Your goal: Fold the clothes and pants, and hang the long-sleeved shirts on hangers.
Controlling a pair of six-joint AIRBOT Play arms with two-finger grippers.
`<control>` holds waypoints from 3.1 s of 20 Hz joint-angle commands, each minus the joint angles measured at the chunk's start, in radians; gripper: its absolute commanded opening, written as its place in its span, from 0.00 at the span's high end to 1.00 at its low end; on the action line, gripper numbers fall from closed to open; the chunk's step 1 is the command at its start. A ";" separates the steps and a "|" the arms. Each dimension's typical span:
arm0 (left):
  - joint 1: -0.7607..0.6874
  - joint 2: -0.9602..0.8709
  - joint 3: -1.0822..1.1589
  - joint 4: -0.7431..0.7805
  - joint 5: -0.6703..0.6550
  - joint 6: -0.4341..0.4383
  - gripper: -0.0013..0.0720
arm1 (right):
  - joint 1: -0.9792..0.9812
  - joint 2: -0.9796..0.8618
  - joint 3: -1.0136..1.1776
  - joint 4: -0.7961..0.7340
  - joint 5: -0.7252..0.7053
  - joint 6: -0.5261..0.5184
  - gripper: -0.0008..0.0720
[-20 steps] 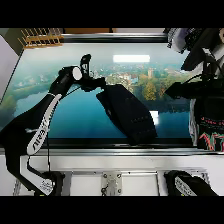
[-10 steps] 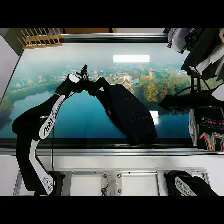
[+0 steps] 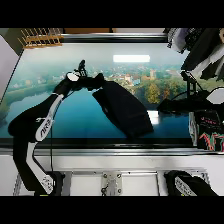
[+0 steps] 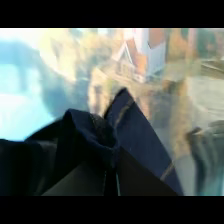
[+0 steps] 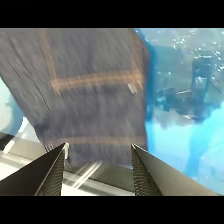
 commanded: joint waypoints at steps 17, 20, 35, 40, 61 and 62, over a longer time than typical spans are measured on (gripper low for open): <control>0.114 0.874 -0.906 0.256 -0.040 0.003 0.97 | 0.335 -0.159 -0.317 0.139 -0.285 0.398 0.38; 0.114 0.881 -0.906 0.256 -0.041 0.003 0.97 | 0.335 -0.164 -0.318 0.139 -0.284 0.431 0.38; 0.114 0.881 -0.906 0.256 -0.043 0.004 0.97 | 0.405 -0.230 -0.320 0.143 -0.446 0.604 0.40; 0.114 0.881 -0.906 0.256 -0.044 0.006 0.97 | 0.404 -0.222 -0.319 0.142 -0.476 0.607 0.95; 0.054 1.355 -0.081 0.255 -0.087 -0.030 0.97 | 0.193 0.246 0.718 0.017 0.131 0.468 0.95; 0.054 1.369 -0.074 0.255 -0.087 -0.055 0.97 | 0.193 0.262 0.718 0.014 0.153 0.497 0.95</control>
